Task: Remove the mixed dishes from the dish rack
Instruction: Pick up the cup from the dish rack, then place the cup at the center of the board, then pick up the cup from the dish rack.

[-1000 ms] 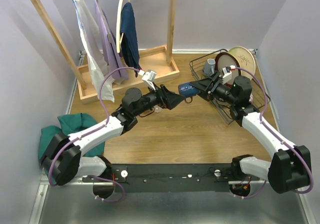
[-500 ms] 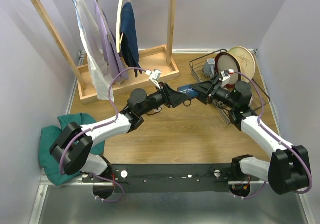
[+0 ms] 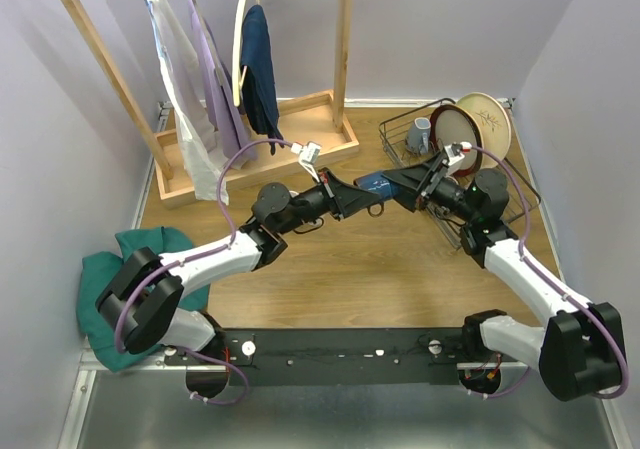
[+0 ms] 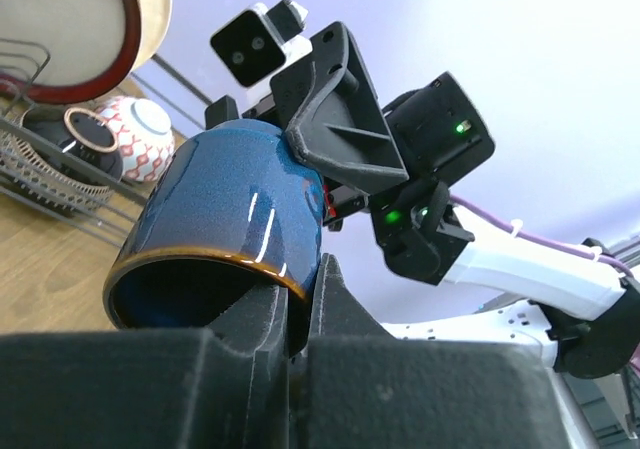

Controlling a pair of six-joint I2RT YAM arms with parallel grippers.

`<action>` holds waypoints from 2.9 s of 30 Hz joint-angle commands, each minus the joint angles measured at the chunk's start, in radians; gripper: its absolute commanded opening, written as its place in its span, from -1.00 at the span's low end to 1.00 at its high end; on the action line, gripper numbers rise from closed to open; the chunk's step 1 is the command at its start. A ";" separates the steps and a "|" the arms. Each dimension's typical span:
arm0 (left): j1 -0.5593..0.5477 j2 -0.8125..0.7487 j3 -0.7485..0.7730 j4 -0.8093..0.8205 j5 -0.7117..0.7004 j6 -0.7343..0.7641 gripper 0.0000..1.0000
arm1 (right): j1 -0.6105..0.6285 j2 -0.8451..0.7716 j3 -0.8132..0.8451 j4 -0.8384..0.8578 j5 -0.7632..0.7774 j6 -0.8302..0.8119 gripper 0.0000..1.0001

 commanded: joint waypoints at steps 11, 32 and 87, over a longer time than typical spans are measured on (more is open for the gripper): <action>0.005 -0.229 0.082 -0.695 -0.215 0.352 -1.00 | 0.005 -0.083 0.142 -0.476 0.154 -0.473 1.00; 0.247 -0.117 0.349 -1.841 -0.479 0.561 -1.00 | 0.005 -0.071 0.229 -0.777 0.354 -0.786 1.00; 0.372 -0.467 0.139 -1.553 -0.474 0.658 0.98 | 0.005 0.165 0.516 -0.946 0.639 -1.057 1.00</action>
